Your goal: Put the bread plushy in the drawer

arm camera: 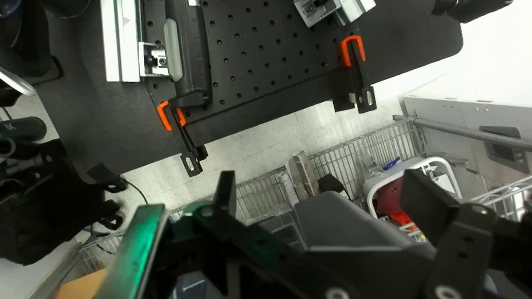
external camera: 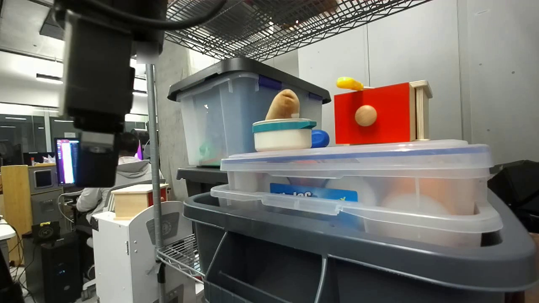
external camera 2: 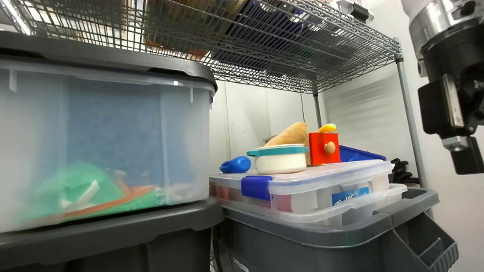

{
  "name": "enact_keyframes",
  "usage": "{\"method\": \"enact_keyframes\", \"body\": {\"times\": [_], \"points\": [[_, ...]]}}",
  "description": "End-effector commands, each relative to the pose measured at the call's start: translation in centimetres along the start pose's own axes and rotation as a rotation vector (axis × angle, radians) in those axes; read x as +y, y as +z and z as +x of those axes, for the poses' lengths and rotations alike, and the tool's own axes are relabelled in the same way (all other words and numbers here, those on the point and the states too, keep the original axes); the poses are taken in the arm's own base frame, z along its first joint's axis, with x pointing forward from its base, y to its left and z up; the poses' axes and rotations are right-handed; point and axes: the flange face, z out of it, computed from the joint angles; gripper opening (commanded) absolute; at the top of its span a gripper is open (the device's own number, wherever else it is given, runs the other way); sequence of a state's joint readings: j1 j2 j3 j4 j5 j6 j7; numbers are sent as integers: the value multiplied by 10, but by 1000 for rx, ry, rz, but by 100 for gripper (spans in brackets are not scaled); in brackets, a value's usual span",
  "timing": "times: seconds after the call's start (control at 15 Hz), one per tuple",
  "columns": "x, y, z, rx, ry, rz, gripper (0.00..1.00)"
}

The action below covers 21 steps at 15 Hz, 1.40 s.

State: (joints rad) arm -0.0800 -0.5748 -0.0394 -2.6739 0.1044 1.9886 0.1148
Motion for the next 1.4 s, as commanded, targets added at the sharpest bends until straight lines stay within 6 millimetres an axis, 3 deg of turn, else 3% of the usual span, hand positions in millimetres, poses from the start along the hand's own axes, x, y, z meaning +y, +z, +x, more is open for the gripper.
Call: {"method": "enact_keyframes", "body": {"times": [0.0,0.4,0.87,1.33], "points": [[1,-1,20,61,-19,10,100],[-5,-14,44,199,-74,17,100],[-17,-55,78,335,-139,15,100],[-48,-82,122,460,-202,20,100]]}}
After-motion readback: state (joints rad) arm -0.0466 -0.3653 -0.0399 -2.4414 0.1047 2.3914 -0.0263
